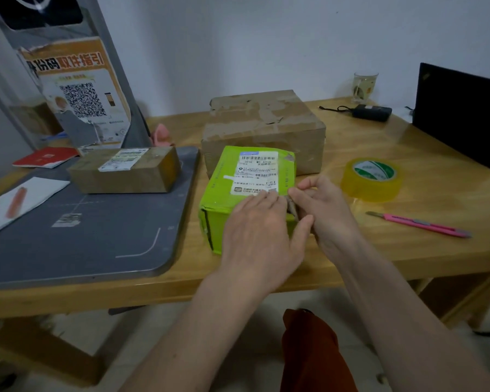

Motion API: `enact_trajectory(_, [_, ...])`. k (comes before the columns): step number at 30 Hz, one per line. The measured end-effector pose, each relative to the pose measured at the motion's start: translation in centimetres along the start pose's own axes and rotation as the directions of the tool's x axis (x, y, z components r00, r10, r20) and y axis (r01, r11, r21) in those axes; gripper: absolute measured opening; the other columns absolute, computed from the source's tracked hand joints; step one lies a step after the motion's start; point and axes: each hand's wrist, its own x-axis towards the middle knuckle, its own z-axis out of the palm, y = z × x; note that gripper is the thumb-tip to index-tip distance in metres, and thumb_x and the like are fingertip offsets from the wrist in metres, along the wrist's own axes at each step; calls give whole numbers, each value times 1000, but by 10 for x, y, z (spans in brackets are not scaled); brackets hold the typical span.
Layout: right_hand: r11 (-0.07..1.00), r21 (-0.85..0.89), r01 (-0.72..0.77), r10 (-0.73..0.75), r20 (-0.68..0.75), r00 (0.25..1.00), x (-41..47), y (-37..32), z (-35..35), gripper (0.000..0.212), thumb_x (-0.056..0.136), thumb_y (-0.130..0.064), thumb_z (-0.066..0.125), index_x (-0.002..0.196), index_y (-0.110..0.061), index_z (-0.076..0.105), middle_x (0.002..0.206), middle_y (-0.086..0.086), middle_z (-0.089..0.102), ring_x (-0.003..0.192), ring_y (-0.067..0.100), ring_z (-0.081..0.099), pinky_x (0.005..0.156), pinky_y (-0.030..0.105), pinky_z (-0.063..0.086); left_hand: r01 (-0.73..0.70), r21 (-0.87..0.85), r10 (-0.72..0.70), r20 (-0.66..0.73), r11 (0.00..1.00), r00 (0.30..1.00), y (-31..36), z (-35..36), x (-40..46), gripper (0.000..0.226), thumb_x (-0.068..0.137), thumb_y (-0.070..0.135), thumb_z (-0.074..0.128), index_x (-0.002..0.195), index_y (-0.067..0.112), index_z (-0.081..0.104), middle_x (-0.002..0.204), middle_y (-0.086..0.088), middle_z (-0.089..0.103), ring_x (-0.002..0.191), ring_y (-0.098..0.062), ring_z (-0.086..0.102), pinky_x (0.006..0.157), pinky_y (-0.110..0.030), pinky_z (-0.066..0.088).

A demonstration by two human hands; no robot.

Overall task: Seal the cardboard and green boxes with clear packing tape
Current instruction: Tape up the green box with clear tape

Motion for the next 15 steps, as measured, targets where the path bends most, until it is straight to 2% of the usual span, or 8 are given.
enact_trajectory(3, [999,28,-19,19,-4,1000,1,1,-1,16,94,-5,58,85,-15,48,62,4,55,55,11,48,50,25,38,-62,-42,62,15,997,998,8,-3,1,59,87,46,36,118,8,69,117,-7,71,112,-23,65,95,-33,48])
enact_trajectory(5, [999,33,-35,35,-2,999,0,2,0,15,95,-6,57,86,-14,48,63,5,55,55,11,47,48,25,38,-90,-73,92,36,993,995,5,-4,-2,63,87,48,36,129,9,63,129,-6,65,122,-21,59,102,-34,44])
enact_trajectory(7, [998,50,-31,31,-2,1000,-1,2,1,15,95,-6,56,87,-13,46,52,-2,53,44,5,42,40,18,34,-72,-75,80,98,995,992,0,-10,-3,68,90,55,32,142,15,51,145,0,52,137,-16,45,111,-33,32])
enact_trajectory(10, [996,89,-27,25,21,999,-2,1,2,18,97,-5,52,86,-16,42,41,-11,42,33,0,31,32,14,24,-36,47,27,176,998,984,-11,-19,-1,67,97,64,30,151,25,34,158,8,31,146,-7,23,115,-28,17])
enact_trajectory(12, [995,97,-38,34,40,999,-2,2,1,19,98,-7,51,86,-17,40,42,-11,38,32,0,27,31,13,21,21,106,-42,195,994,980,-22,-24,-2,67,96,66,29,150,26,34,159,8,29,147,-7,20,116,-29,16])
enact_trajectory(15, [994,102,-43,41,24,999,-2,3,3,19,98,-9,52,85,-17,41,47,-7,38,32,0,28,31,13,20,110,228,-156,194,967,969,-27,-28,-1,82,91,73,19,150,18,33,159,-3,30,148,-17,21,119,-35,14])
